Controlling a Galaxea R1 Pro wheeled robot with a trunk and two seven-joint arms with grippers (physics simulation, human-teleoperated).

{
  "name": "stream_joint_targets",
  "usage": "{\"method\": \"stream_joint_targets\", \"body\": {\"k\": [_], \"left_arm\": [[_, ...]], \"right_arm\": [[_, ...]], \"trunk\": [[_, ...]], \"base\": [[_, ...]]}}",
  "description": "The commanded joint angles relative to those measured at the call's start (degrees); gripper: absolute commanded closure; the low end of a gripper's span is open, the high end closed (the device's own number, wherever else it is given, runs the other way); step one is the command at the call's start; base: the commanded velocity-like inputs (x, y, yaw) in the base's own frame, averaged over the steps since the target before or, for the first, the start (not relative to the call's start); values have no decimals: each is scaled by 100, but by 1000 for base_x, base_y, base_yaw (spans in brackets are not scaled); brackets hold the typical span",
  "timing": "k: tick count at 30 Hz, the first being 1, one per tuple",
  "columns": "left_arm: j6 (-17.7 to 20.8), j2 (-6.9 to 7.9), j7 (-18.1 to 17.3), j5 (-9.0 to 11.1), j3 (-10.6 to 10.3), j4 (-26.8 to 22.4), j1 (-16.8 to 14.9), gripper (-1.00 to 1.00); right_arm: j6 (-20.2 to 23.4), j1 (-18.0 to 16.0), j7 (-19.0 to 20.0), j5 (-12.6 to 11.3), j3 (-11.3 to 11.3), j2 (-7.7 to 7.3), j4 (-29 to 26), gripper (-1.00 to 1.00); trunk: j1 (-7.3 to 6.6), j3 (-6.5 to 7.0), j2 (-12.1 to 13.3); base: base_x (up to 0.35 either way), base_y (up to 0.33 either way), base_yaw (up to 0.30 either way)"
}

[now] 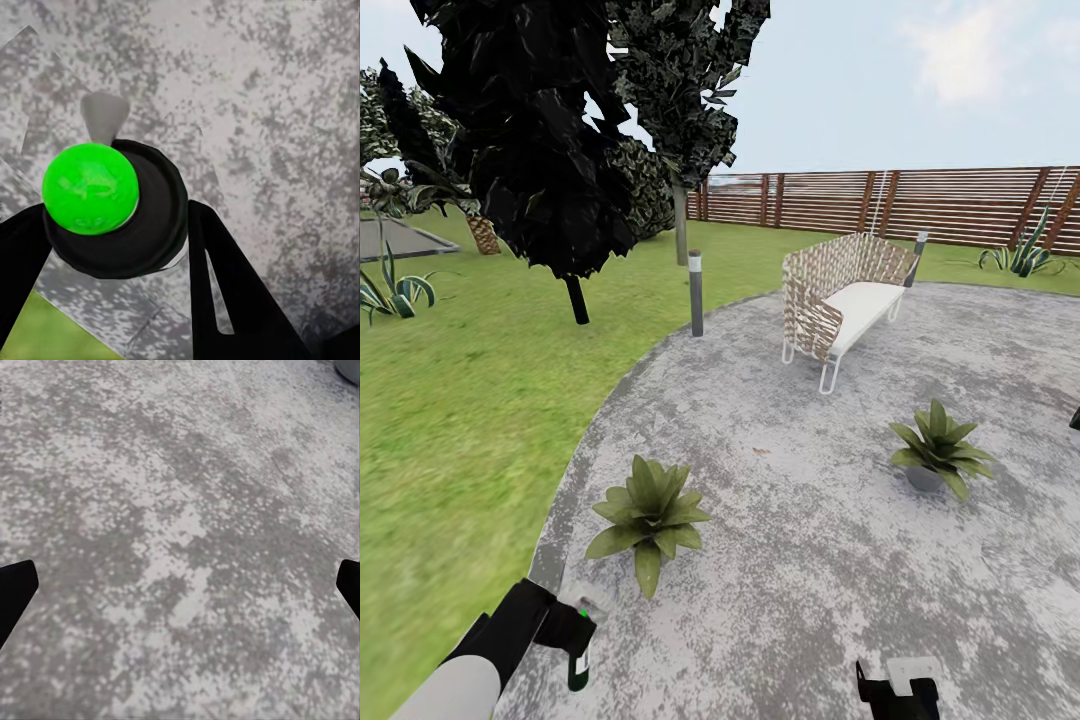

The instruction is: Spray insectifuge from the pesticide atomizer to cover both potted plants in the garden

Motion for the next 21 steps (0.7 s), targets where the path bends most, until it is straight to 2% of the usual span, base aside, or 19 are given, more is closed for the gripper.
{"method": "stream_joint_targets", "body": {"k": [1,10,15,21], "left_arm": [[23,-4,-42,-38,43,-15,-2,100],[30,12,-17,-38,54,-34,0,100],[32,37,465,-31,38,-128,8,100],[26,-10,573,-13,36,-133,9,100]], "right_arm": [[-18,-4,-16,60,-39,2,7,-100],[-18,-4,-22,59,-39,2,7,-100],[-18,-4,-24,59,-39,2,4,-100],[-17,-4,-26,52,-39,2,0,-100]], "trunk": [[-1,-5,-2],[-1,-5,-2],[-1,-16,-2],[-1,-40,-2]], "base": [[0,0,0],[12,6,0],[225,173,42],[83,80,141]]}}
